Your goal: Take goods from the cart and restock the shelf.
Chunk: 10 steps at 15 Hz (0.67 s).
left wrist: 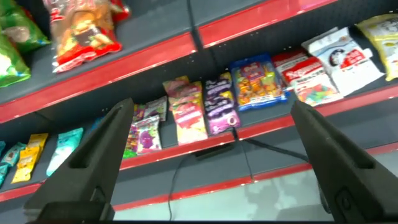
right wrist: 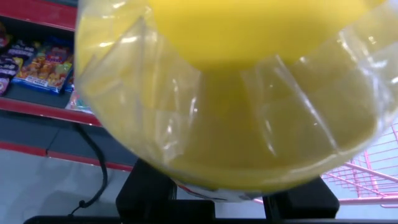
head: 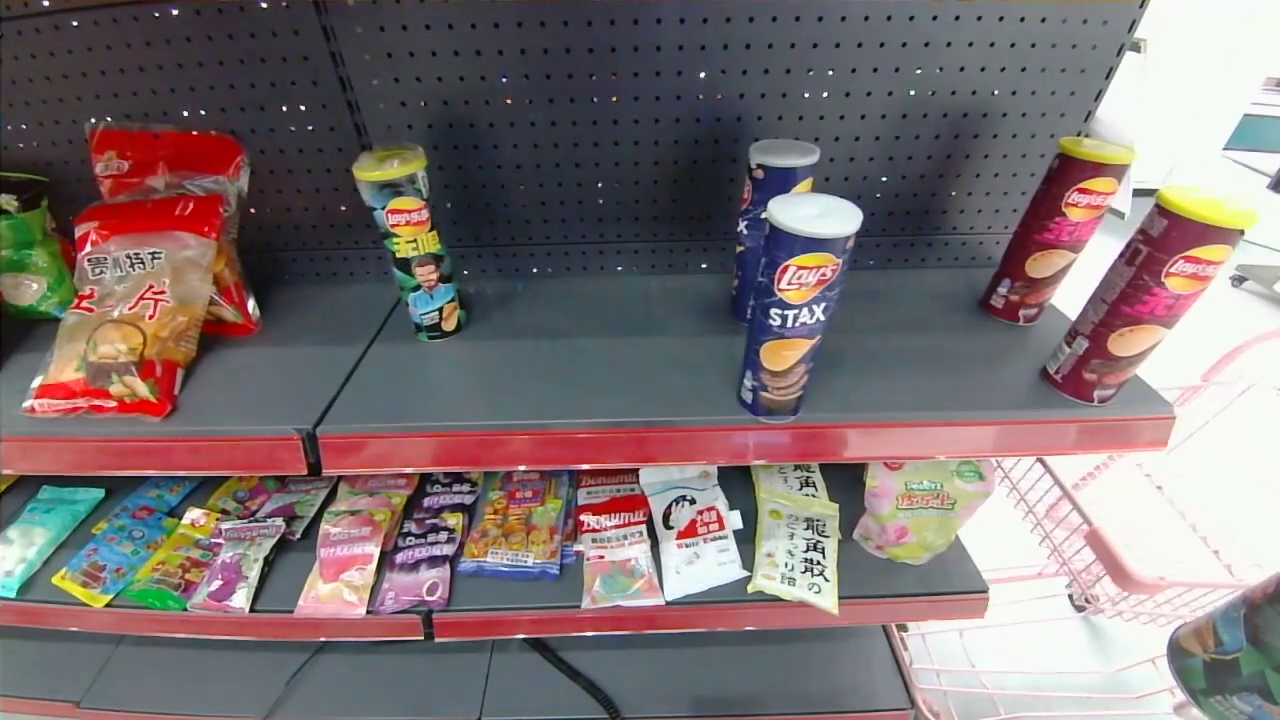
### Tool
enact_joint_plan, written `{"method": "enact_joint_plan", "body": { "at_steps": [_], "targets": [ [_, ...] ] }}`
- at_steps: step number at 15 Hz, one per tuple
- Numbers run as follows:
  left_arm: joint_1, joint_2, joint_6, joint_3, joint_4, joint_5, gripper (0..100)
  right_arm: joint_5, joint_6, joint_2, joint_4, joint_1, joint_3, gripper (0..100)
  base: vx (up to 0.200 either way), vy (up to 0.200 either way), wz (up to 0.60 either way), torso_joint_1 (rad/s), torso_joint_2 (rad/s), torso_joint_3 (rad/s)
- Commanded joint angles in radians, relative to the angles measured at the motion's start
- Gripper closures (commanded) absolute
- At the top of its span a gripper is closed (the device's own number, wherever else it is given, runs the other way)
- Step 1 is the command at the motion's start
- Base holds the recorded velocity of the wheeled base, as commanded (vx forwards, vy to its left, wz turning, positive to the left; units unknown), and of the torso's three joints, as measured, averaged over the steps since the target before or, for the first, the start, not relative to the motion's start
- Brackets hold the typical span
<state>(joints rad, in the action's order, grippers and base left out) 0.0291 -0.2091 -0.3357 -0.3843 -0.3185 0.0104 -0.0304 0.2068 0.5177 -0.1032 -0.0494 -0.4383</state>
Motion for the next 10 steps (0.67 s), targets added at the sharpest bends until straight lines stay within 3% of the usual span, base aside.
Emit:
{"method": "enact_joint_plan", "body": {
  "at_steps": [1, 10],
  "targets": [
    [0.000, 0.001, 0.000, -0.001, -0.001, 0.000, 0, 0.000, 0.000, 0.001, 0.000, -0.001, 0.000, 100, 0.000, 0.200, 0.00, -0.007, 0.00, 0.007],
    [0.000, 0.001, 0.000, 0.001, -0.001, 0.000, 0, -0.005, 0.002, -0.011, 0.000, -0.004, 0.007, 100, 0.000, 0.200, 0.00, 0.000, 0.00, 0.001]
  ]
}}
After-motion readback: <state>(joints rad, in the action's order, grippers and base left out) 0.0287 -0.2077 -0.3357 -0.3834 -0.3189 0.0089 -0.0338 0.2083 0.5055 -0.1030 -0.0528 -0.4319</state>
